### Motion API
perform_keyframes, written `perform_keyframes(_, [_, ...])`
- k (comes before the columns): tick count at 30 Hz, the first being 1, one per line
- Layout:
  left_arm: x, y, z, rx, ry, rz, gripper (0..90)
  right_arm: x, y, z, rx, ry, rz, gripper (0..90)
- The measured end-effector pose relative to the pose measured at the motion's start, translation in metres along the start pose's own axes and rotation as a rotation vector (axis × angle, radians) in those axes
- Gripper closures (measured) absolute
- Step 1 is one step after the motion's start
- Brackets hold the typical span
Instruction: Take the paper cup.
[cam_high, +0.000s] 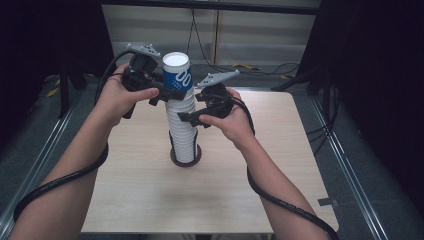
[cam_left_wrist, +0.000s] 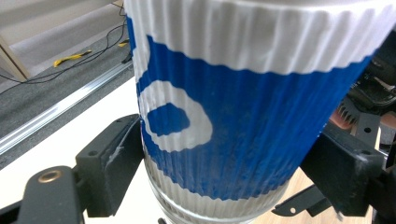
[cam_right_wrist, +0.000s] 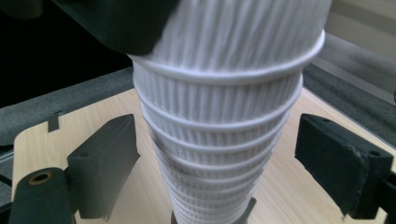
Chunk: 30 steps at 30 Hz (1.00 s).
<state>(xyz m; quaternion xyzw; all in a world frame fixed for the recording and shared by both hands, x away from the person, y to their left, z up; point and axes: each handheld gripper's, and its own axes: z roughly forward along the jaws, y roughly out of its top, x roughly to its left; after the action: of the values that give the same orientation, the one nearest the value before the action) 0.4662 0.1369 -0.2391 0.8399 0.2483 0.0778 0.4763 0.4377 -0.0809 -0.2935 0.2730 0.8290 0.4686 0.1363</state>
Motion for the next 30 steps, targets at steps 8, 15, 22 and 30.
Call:
perform_keyframes(8, [-0.001,0.001,0.000,0.003,0.003,0.000,17.0,0.000,0.007,-0.001,-0.045,-0.013,0.009,12.0])
perform_keyframes(15, [-0.002,0.003,-0.001,0.016,0.009,0.018,18.3,0.003,0.009,0.006,-0.058,-0.010,0.024,12.4])
perform_keyframes(22, [-0.002,0.000,0.000,-0.012,0.012,0.008,18.3,0.003,0.007,0.008,-0.097,-0.011,0.070,12.9])
perform_keyframes(30, [-0.004,-0.002,0.007,-0.029,0.029,0.006,14.8,0.003,0.006,0.008,-0.098,-0.009,0.091,13.0])
